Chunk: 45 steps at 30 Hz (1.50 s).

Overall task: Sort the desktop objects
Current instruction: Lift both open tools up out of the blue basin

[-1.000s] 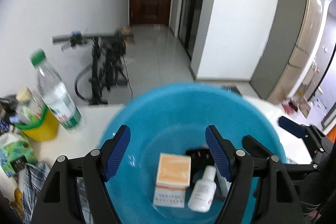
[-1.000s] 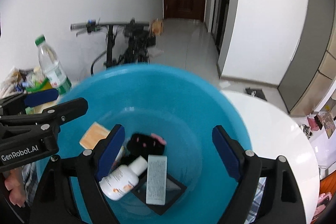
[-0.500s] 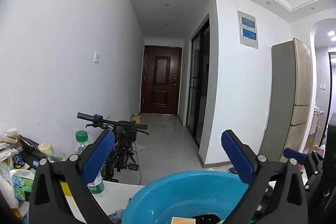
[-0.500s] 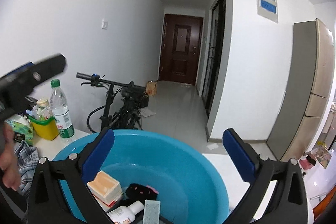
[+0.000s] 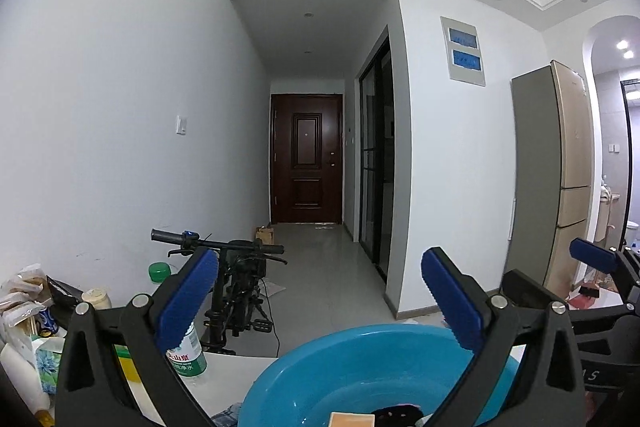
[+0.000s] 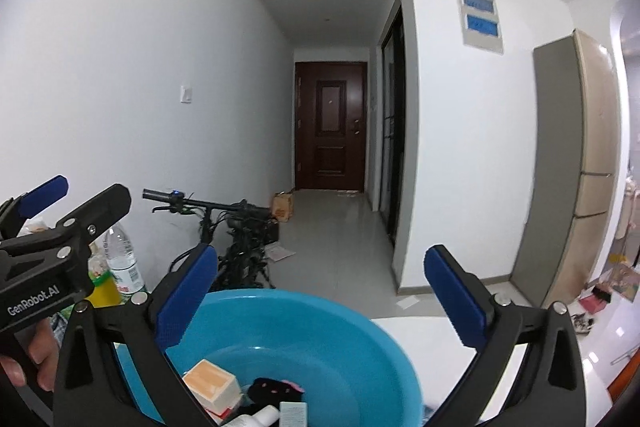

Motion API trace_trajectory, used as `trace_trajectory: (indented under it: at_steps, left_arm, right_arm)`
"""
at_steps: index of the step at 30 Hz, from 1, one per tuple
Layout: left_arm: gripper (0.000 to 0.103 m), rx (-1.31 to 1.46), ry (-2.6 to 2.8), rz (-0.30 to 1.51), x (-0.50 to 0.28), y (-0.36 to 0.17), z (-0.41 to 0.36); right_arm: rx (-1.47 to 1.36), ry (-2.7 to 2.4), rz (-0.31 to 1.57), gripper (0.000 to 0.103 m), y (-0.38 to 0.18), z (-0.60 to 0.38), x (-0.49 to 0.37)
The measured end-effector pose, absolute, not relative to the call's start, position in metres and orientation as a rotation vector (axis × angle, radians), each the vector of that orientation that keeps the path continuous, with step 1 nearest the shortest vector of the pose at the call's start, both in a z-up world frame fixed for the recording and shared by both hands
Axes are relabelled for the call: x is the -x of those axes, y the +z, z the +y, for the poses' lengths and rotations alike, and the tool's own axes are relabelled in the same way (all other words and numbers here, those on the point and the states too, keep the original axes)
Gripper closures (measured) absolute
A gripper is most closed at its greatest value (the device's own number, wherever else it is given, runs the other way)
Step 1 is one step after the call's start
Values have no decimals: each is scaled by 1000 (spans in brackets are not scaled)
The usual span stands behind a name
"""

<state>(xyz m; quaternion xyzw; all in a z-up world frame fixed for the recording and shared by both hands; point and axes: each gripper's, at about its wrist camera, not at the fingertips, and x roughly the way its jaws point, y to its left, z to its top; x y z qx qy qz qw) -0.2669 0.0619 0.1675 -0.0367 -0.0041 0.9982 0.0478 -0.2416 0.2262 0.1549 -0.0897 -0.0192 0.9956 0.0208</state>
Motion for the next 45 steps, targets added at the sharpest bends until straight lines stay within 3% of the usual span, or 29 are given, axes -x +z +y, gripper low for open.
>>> trace_trajectory:
  at_steps: [17, 25, 33, 38, 45]
  left_arm:
    - [0, 206, 3070, 129, 241, 180, 79]
    - [0, 82, 3118, 154, 178, 201, 61]
    - [0, 177, 3029, 1, 135, 212, 39]
    - [0, 127, 3052, 96, 100, 218, 42]
    - [0, 179, 3029, 35, 67, 217, 34]
  right_arm:
    - [251, 3108, 68, 0, 173, 246, 220]
    - [241, 3116, 22, 0, 192, 228, 184]
    - [185, 3114, -187, 0, 204, 195, 134]
    - [184, 3119, -169, 0, 208, 192, 110]
    - [210, 3150, -150, 0, 209, 187, 78]
